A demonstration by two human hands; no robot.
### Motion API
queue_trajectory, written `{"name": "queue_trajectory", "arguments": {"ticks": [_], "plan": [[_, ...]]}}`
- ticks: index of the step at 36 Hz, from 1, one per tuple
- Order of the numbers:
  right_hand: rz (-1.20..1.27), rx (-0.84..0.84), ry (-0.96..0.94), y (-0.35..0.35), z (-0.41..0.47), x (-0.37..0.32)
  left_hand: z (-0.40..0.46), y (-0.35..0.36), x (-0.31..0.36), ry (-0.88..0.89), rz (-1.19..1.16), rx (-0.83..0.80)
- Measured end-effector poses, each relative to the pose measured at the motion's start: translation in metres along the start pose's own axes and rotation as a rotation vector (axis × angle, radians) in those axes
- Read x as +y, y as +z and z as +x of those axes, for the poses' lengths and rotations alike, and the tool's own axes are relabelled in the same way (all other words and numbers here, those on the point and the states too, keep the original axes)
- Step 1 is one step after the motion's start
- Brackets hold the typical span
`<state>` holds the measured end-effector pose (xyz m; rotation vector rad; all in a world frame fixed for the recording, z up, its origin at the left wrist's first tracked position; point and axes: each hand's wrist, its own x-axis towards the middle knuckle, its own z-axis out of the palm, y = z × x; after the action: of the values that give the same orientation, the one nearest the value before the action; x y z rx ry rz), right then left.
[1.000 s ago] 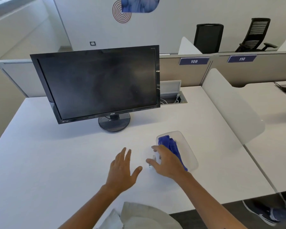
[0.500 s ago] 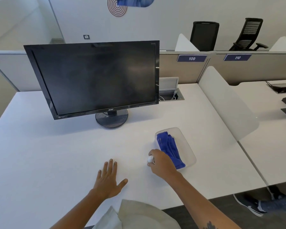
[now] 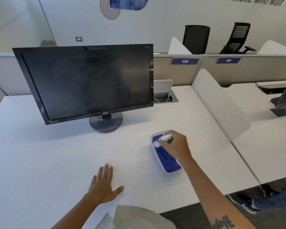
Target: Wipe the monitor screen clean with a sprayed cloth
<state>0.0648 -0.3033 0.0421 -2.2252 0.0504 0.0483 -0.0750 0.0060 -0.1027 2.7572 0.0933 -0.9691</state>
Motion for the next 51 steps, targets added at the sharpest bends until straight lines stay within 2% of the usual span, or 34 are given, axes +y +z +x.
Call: {"name": "queue_trajectory", "arguments": {"ticks": [3, 9, 16, 41, 45, 48, 51], "plan": [[-0.056, 0.021, 0.054, -0.016, 0.010, 0.011, 0.000, -0.002, -0.001, 0.003, -0.002, -0.015], [-0.369, 0.028, 0.051, -0.027, 0.020, 0.041, 0.002, -0.004, -0.004, 0.015, 0.000, -0.033], [-0.591, -0.044, 0.082, -0.024, 0.017, 0.050, 0.003, -0.005, -0.005, 0.017, -0.006, -0.042], [-0.683, -0.134, 0.111, -0.021, 0.024, 0.050, 0.000, -0.016, -0.003, 0.024, 0.010, -0.083], [-0.846, -0.059, -0.012, -0.010, 0.019, 0.038, -0.001, -0.018, -0.003, 0.020, -0.017, -0.082], [-0.771, -0.014, -0.113, 0.006, 0.011, 0.027, -0.004, -0.020, -0.003, 0.025, -0.024, -0.069], [-0.700, -0.044, -0.205, 0.027, 0.006, 0.015, -0.005, -0.022, -0.004, 0.020, -0.005, -0.039]]}}
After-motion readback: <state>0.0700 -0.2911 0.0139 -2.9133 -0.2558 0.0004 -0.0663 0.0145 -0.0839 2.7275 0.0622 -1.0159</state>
